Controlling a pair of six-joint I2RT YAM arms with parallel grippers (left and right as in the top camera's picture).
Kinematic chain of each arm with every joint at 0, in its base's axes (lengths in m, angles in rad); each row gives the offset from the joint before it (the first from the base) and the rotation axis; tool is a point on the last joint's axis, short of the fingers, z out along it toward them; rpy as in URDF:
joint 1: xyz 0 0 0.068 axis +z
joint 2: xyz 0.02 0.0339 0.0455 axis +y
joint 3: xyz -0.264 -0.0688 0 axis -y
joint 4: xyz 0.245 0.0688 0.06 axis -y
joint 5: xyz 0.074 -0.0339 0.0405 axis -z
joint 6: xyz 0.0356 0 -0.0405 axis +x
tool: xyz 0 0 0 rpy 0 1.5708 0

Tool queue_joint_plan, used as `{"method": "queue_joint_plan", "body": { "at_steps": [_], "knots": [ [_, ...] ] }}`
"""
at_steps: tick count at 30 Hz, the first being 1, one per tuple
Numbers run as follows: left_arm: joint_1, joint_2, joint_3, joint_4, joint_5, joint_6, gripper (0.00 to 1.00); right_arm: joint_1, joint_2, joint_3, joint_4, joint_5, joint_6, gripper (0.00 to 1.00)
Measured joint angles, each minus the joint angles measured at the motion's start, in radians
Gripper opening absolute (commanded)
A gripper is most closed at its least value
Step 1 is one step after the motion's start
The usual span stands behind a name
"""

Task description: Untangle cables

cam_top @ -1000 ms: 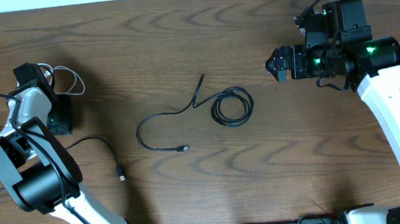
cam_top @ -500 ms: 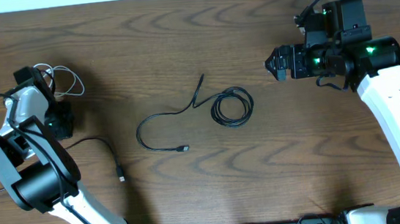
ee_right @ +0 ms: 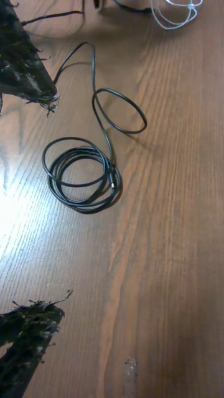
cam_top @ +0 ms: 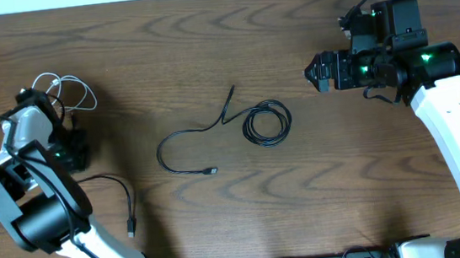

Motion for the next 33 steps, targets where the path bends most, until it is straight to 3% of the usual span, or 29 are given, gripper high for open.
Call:
{"method": "queue_joint_plan", "body": {
  "at_steps": [3, 8, 17, 26, 33],
  "knots": [
    [0.000, -0.056, -0.002, 0.101, 0.020, 0.019, 0.50, 0.000, 0.000, 0.000, 0.000, 0.000, 0.000, 0.99],
    [0.000, -0.098, -0.002, 0.207, 0.046, 0.021, 0.53, 0.000, 0.000, 0.000, -0.001, 0.000, 0.000, 0.99],
    [0.000, -0.003, -0.002, 0.298, 0.053, 0.001, 0.54, 0.000, 0.000, 0.000, 0.000, 0.000, 0.000, 0.99],
    [0.000, 0.031, -0.002, 0.306, 0.037, -0.054, 0.53, 0.000, 0.000, 0.000, -0.011, 0.000, 0.000, 0.99],
    [0.000, 0.031, -0.002, 0.285, -0.015, -0.169, 0.53, 0.000, 0.000, 0.000, -0.012, 0.000, 0.000, 0.99]
  ]
}}
